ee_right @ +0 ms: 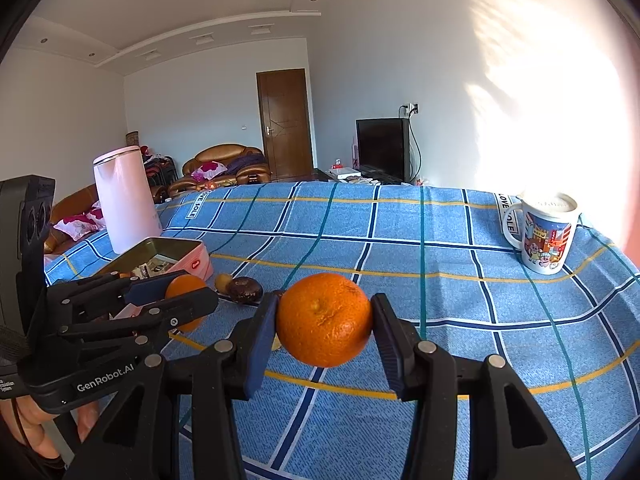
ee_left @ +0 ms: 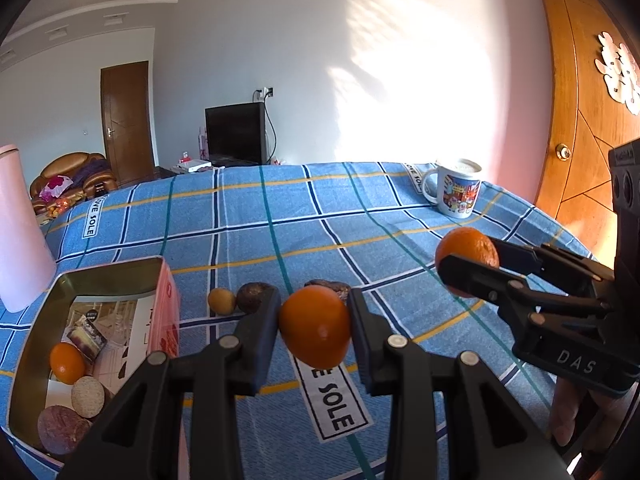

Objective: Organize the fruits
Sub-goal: 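Lift both oranges and carry them toward the tin box, then open the left tool over the tin to drop the small orange while the right tool drops the large orange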

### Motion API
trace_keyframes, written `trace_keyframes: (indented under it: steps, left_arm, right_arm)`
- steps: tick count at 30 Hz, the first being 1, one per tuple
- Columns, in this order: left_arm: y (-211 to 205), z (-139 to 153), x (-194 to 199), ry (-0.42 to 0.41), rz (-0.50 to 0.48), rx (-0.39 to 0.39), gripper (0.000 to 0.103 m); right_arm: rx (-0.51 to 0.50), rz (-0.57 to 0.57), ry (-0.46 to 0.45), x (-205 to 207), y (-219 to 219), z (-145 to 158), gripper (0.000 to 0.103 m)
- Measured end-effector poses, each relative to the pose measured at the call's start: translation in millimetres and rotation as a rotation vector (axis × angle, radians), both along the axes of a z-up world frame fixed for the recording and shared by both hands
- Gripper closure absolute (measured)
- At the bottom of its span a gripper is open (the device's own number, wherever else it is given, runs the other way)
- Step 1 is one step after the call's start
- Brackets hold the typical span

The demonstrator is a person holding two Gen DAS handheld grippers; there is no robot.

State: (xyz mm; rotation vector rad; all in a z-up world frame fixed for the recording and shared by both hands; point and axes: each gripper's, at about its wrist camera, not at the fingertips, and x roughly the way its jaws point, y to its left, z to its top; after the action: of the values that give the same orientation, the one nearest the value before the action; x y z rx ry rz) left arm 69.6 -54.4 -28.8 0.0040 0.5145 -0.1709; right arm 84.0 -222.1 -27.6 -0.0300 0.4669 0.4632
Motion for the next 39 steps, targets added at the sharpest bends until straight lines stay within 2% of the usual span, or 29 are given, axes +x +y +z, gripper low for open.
trace_keyframes:
  steps: [4, 8, 14, 20, 25, 32, 39]
  left_arm:
    - [-1.3, 2.0, -4.1, -0.020, 0.006, 0.008, 0.067]
    - [3.1, 1.7, -6.7, -0.005, 0.002, -0.004, 0.067]
    - [35.4, 10.9, -14.6, -0.010, 0.056, -0.008, 0.067]
    - [88.0, 23.5, -22.2, -0.018, 0.172, 0.009, 0.067]
    - [128.4, 19.1, -24.2, 0.016, 0.248, 0.007, 0.067]
    - [163.5, -0.1, -21.9, 0.079, 0.316, -0.003, 0.067]
    - [174.5, -10.2, -18.1, 0.122, 0.335, -0.001, 0.067]
  right_arm:
    - [-0.003, -0.002, -0.024, -4.3, 0.5, 1.7, 0.054]
    - [-0.025, 0.004, -0.023, -3.8, 5.1, 1.5, 0.054]
    - [-0.038, 0.057, 0.005, -1.5, 23.1, 8.2, 0.054]
    - [-0.058, 0.154, -0.015, -4.3, 65.6, 29.1, 0.054]
    - [-0.058, 0.244, 0.000, -2.2, 107.2, 36.9, 0.054]
    - [-0.076, 0.320, 0.043, 8.6, 159.9, 25.1, 0.054]
    - [-0.121, 0.369, 0.079, 14.8, 200.1, 6.1, 0.054]
